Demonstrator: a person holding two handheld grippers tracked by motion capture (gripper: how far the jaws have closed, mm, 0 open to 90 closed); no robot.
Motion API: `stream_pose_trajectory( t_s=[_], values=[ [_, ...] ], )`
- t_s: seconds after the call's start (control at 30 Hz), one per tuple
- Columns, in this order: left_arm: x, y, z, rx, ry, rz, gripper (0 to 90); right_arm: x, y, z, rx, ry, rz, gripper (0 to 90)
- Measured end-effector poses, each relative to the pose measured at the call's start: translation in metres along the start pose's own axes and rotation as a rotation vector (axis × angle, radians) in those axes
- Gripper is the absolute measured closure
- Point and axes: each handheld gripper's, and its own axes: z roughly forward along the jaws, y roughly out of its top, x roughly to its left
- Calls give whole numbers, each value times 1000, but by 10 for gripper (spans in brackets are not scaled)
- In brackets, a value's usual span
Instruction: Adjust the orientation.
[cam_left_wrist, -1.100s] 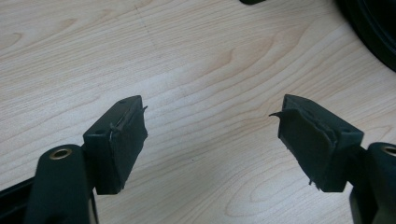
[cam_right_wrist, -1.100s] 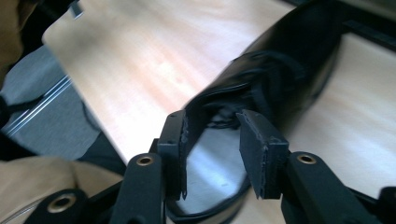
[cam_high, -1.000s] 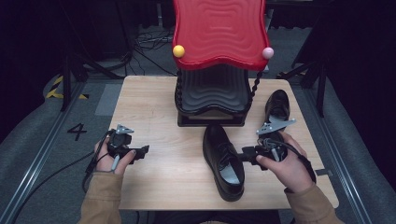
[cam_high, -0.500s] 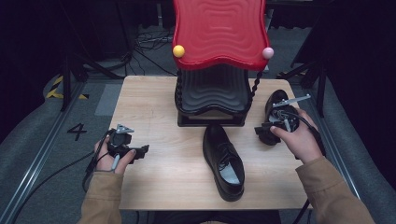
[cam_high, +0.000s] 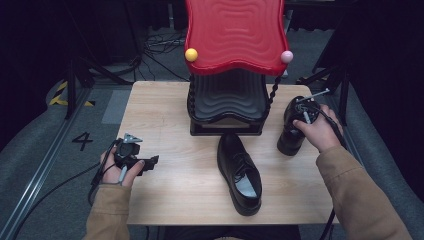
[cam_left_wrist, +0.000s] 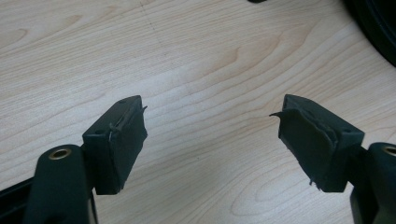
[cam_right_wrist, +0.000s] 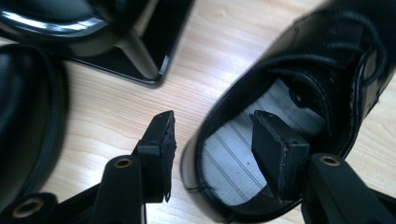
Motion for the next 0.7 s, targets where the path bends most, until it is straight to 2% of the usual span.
stream_pose_trajectory(
  t_s=[0.03, 0.07, 0.1, 0.2, 0.27, 0.33, 0.37, 0.4, 0.43, 0.53, 0.57, 0.63, 0.7],
  values=[
    [0, 0, 0, 0, 0, 0, 236, 0, 0, 0, 0, 0, 0, 508],
    [0, 0, 0, 1, 1, -1, 236, -3, 0, 7, 37, 11, 25, 518],
    [0, 0, 0, 1, 1, -1, 236, -3, 0, 7, 37, 11, 25, 518],
    [0, 0, 0, 3, 4, -7, 236, -6, 0, 17, 89, 15, 40, 529],
    [0, 0, 0, 2, 2, -6, 236, -5, -1, 23, 123, 35, 57, 564],
    [0, -1, 0, 4, 2, -2, 236, -5, -3, 32, 180, 57, 62, 611],
    [0, -1, 0, 4, 2, -2, 236, -5, -3, 32, 180, 57, 62, 611],
    [0, -1, 0, 4, 3, -2, 236, -4, -4, 39, 214, 86, 74, 707],
    [0, -1, 0, 4, 3, -2, 236, -4, -4, 39, 214, 86, 74, 707],
    [0, -1, -1, 1, -1, -8, 235, -5, -5, 45, 258, 159, 107, 802],
    [0, -2, -1, 4, 0, -8, 236, -6, -4, 45, 263, 166, 110, 817],
    [1, -2, -1, 4, 0, -6, 236, -6, -3, 46, 274, 169, 110, 825],
    [1, -2, -1, 4, 2, -6, 235, -4, -2, 46, 273, 149, 90, 831]
  ],
)
